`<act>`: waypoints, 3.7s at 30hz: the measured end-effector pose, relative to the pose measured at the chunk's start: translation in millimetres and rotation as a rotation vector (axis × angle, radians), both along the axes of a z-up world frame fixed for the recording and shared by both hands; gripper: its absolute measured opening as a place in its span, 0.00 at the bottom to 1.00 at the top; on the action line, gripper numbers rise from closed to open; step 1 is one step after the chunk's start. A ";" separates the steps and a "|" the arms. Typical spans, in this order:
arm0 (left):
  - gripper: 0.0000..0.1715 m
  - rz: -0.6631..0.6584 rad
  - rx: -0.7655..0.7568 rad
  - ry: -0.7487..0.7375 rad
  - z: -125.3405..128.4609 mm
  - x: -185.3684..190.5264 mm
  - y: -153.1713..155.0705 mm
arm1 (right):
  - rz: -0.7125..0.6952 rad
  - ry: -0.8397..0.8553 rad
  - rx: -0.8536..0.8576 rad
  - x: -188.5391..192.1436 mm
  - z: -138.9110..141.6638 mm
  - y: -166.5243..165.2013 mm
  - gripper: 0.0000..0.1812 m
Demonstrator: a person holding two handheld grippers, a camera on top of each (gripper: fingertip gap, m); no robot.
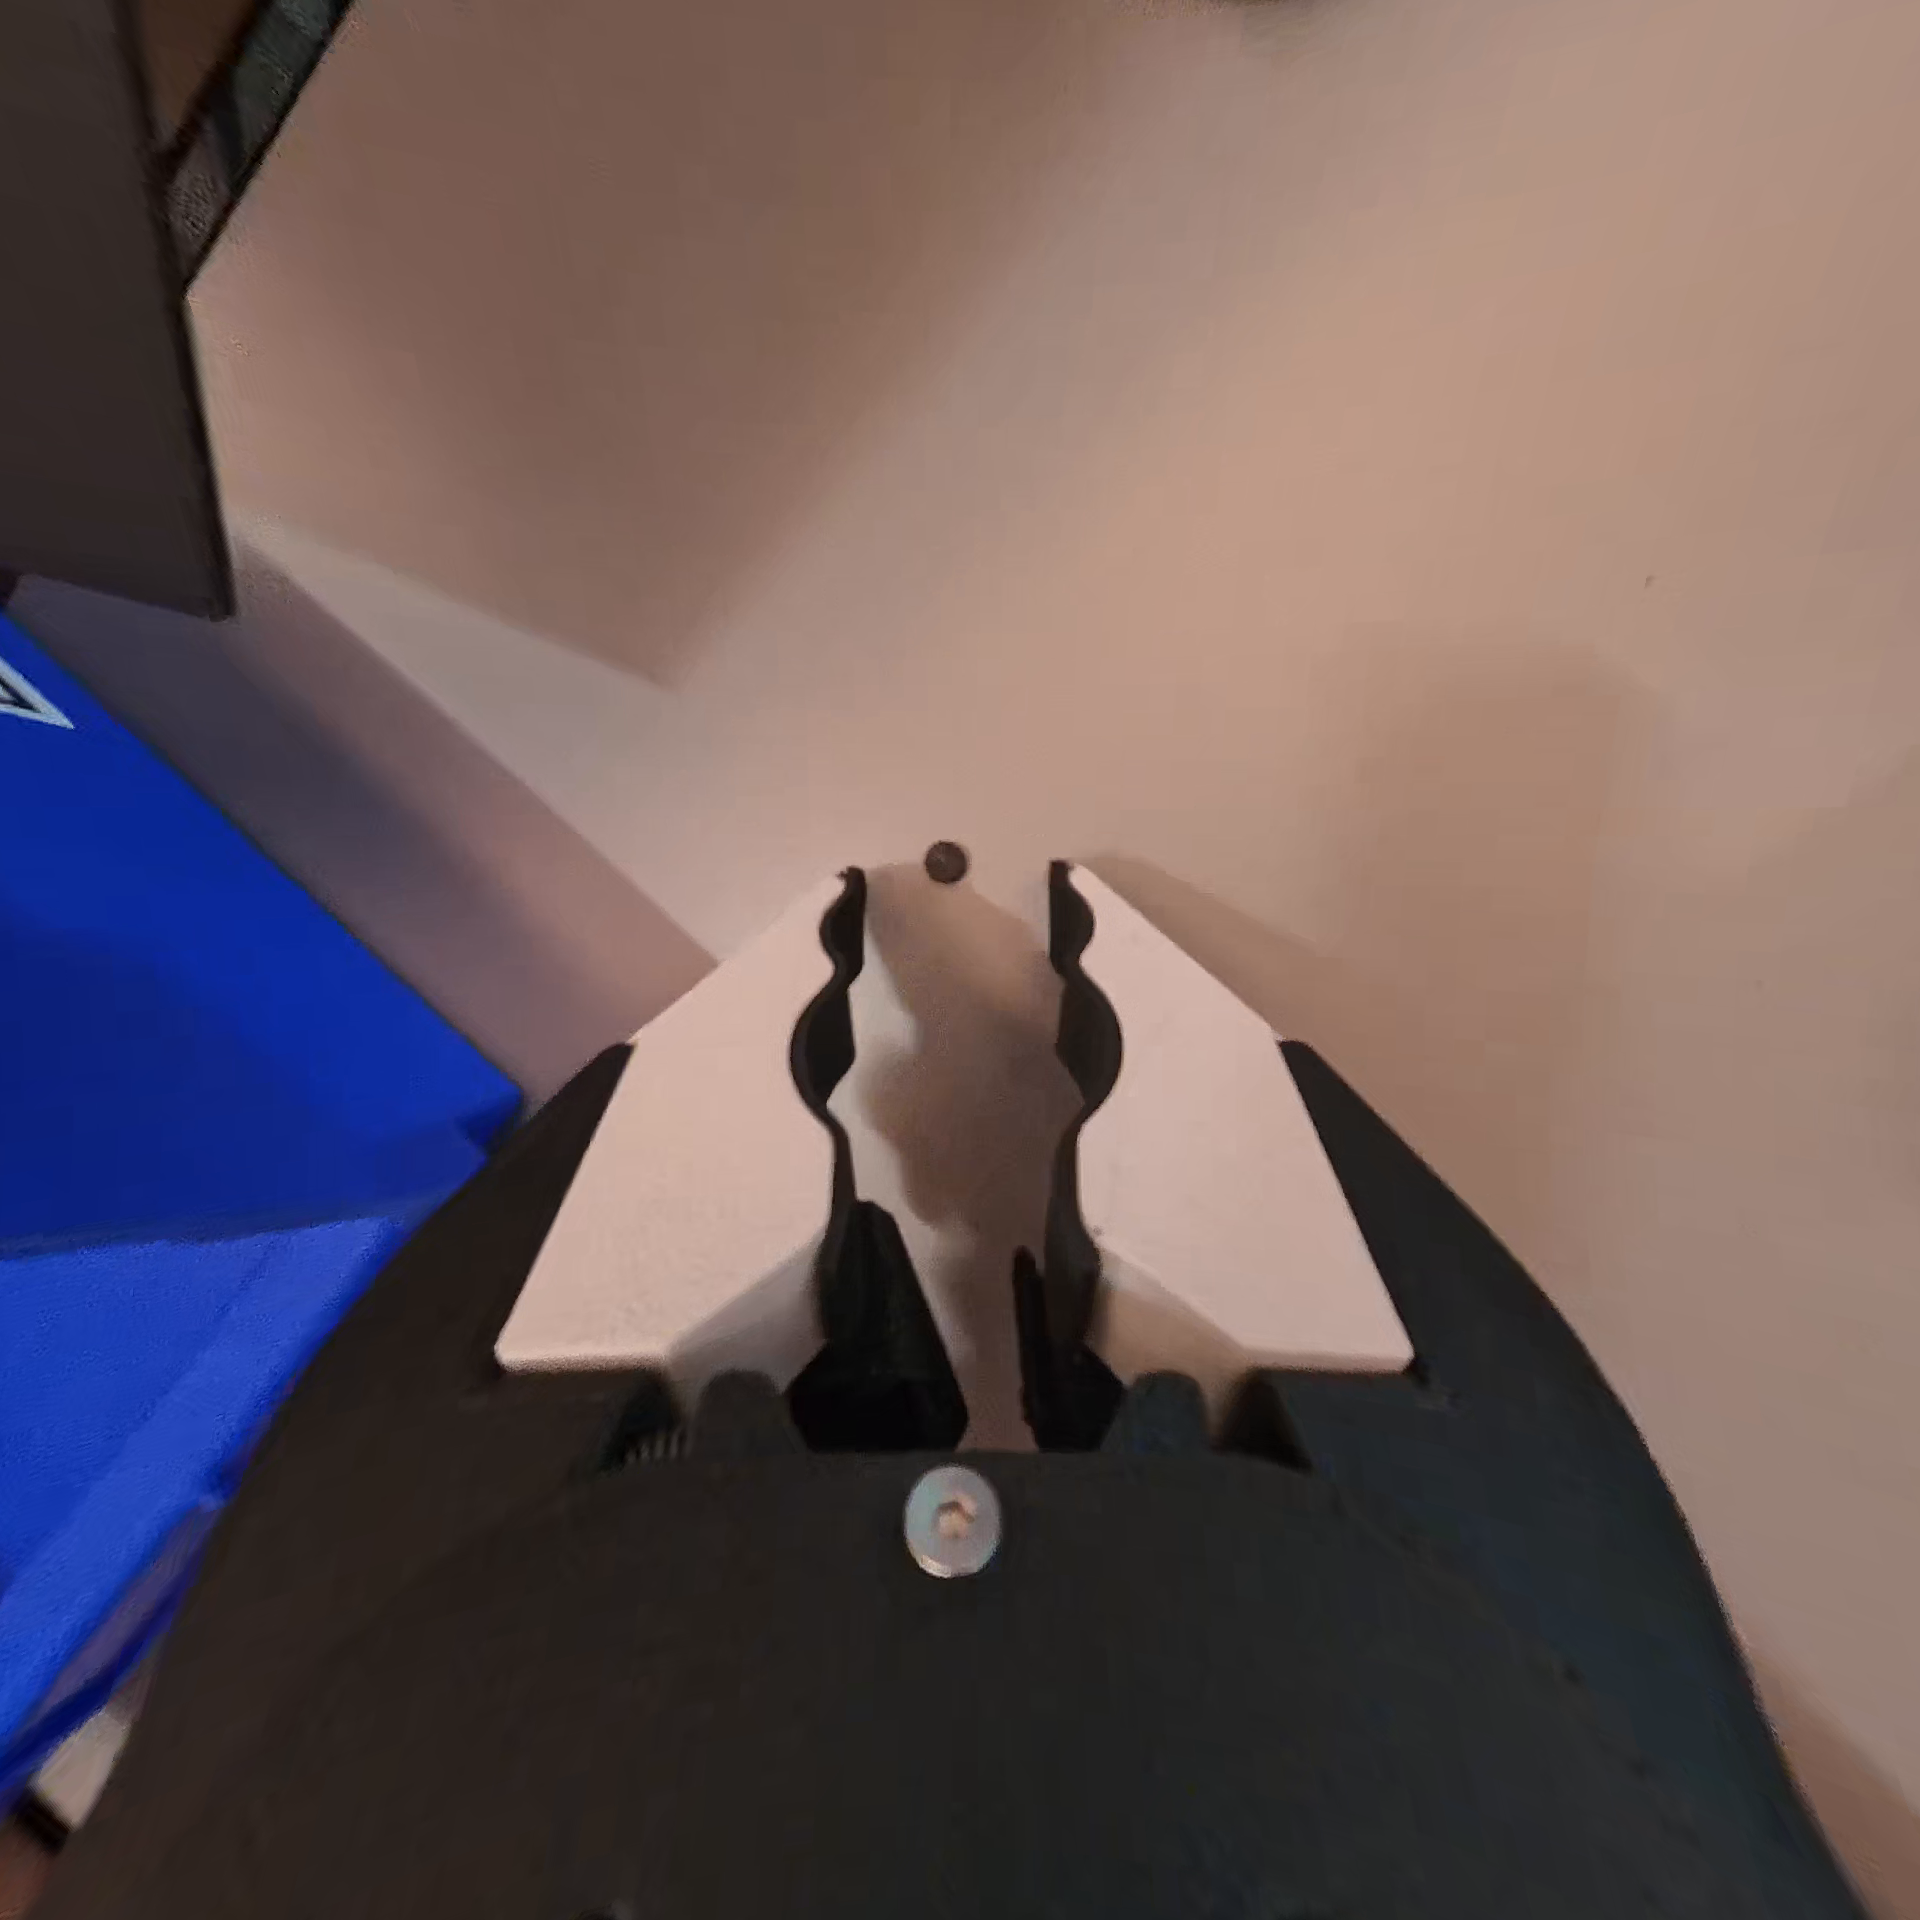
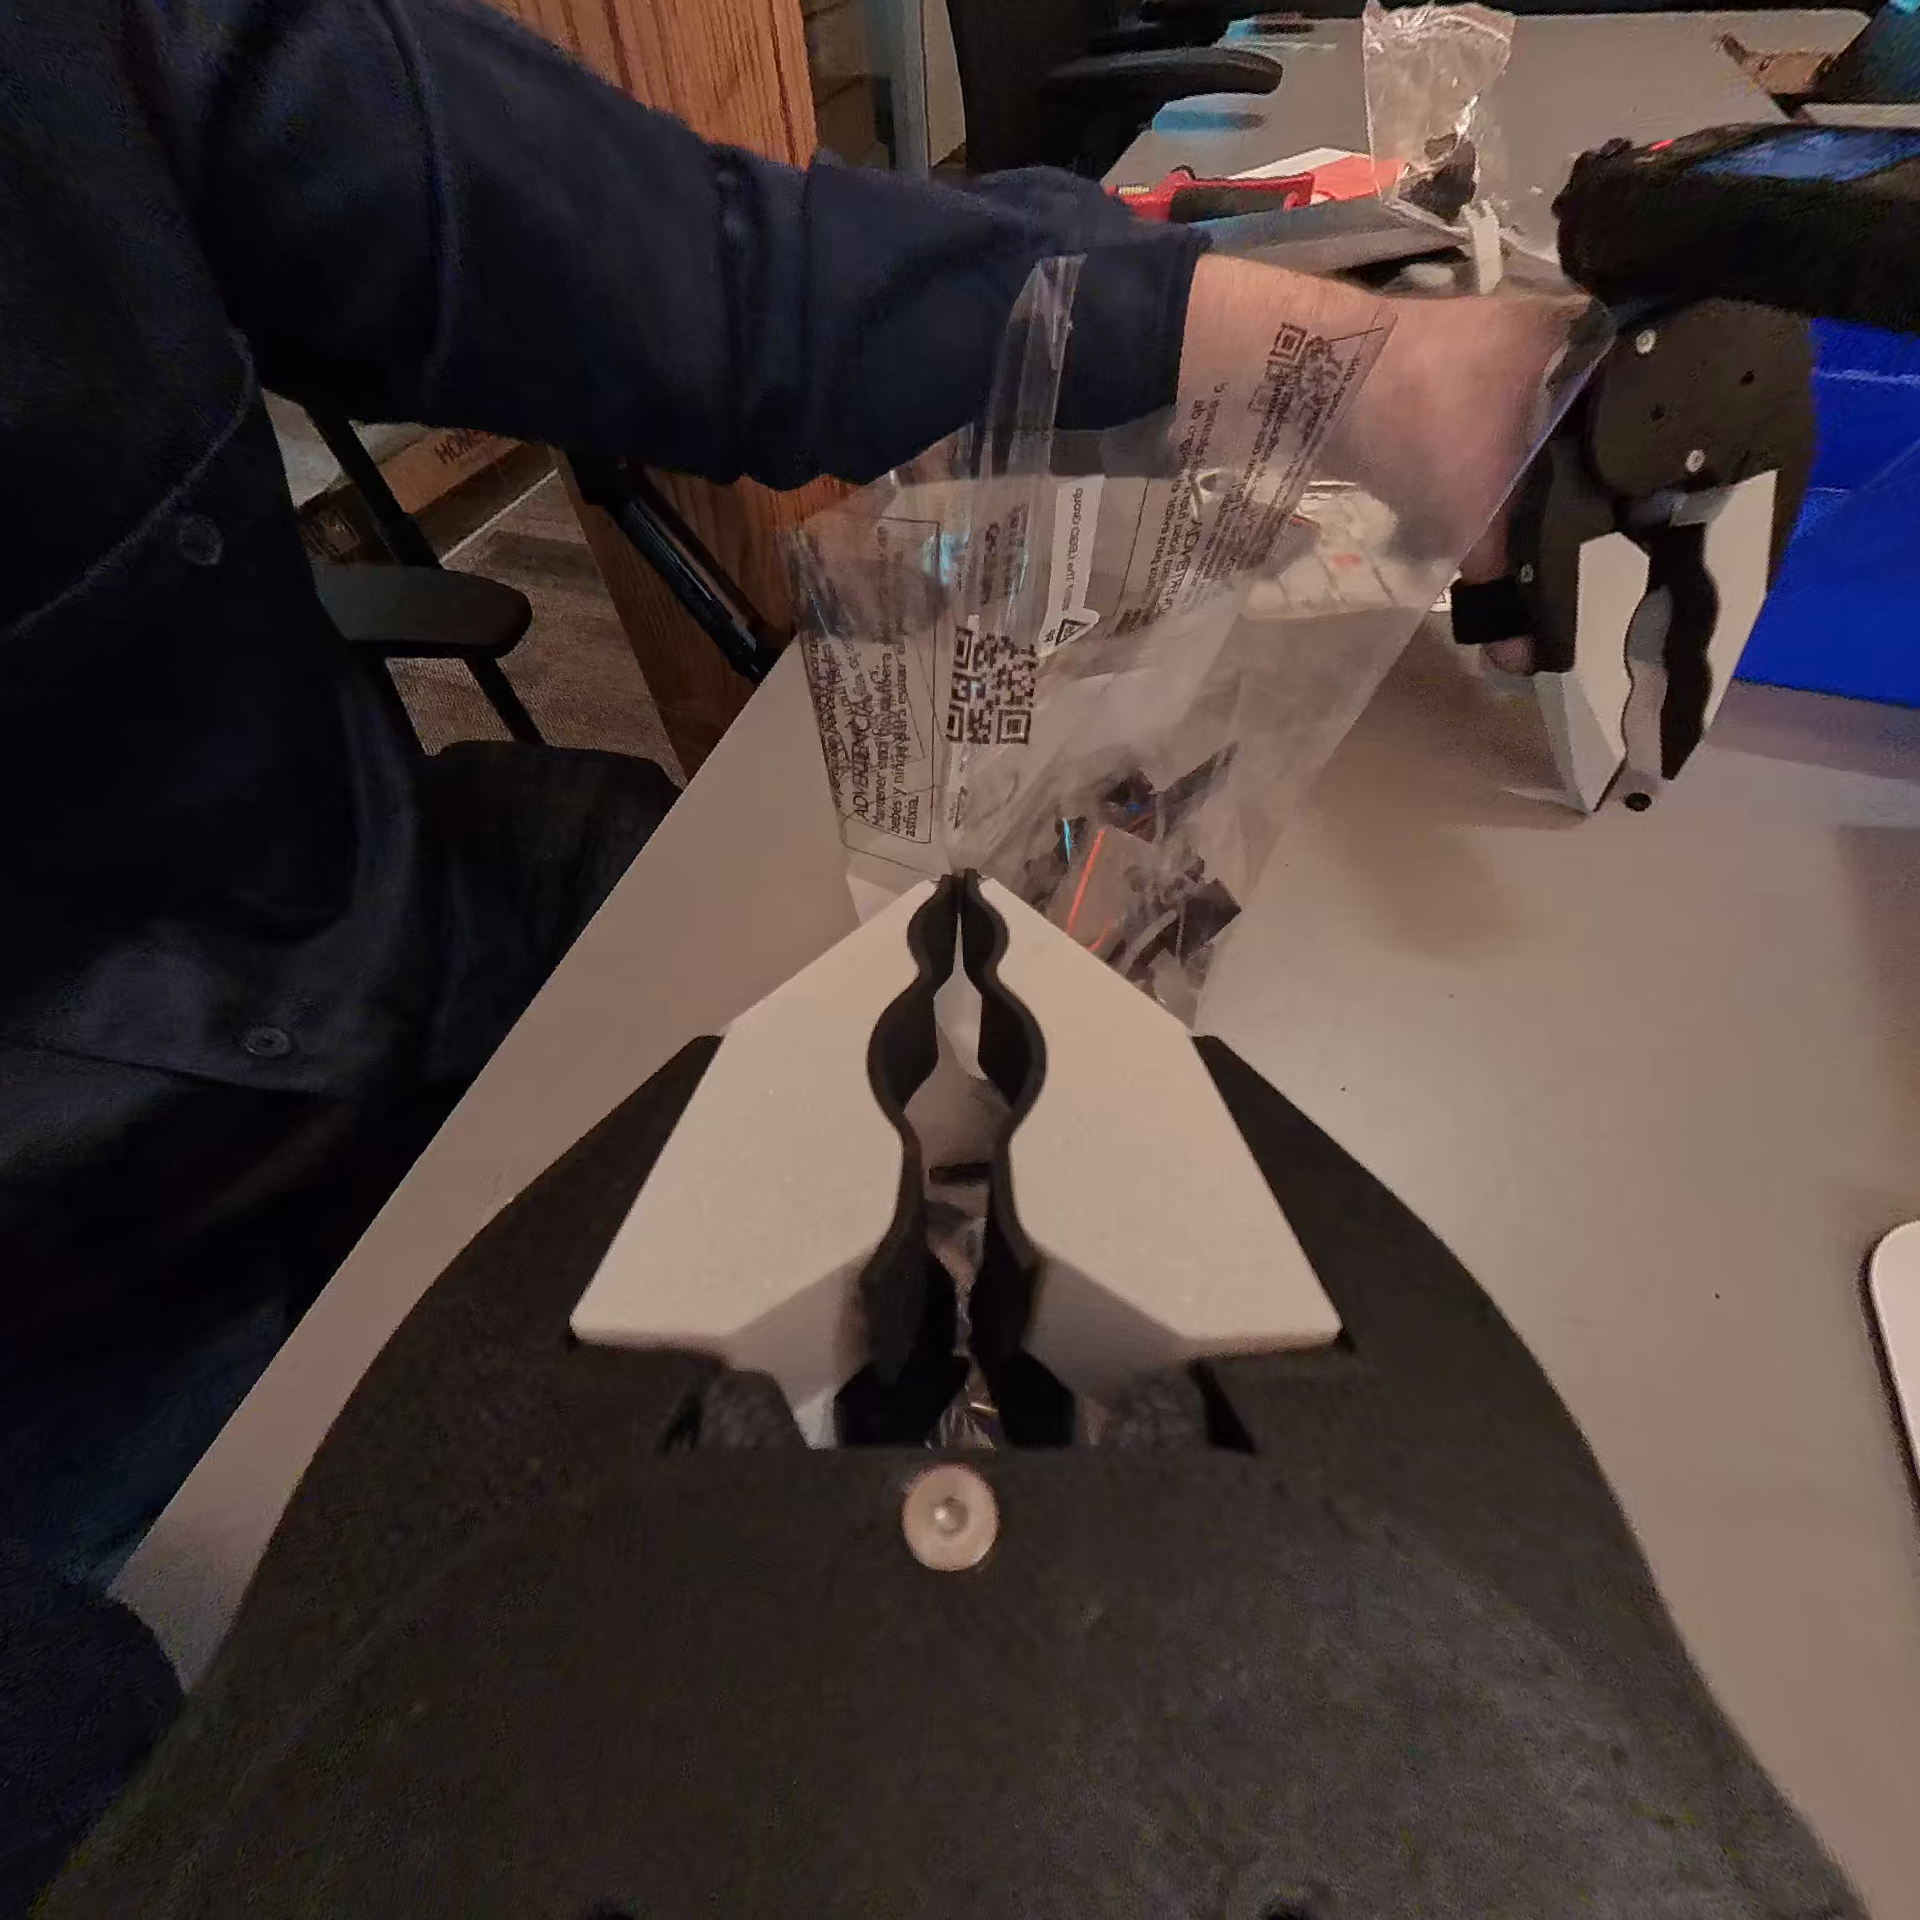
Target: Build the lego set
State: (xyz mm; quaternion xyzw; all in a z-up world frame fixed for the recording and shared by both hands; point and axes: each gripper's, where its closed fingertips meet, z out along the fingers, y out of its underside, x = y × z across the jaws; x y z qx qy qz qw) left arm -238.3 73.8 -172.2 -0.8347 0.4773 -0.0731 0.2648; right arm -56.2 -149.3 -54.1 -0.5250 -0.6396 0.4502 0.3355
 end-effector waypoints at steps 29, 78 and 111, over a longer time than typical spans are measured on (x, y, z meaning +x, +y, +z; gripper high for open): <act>0.05 0.020 -0.013 -0.146 -3.1 1.5 10.2 | -0.025 0.003 -0.009 1.9 -0.6 6.2 0.00; 0.07 -0.530 0.100 -0.055 171.6 104.9 -145.6 | -0.029 -0.016 0.033 0.4 -0.1 3.4 0.00; 0.00 -0.518 0.273 -0.089 179.5 101.9 -164.7 | -0.327 0.124 0.063 34.6 30.5 60.9 0.00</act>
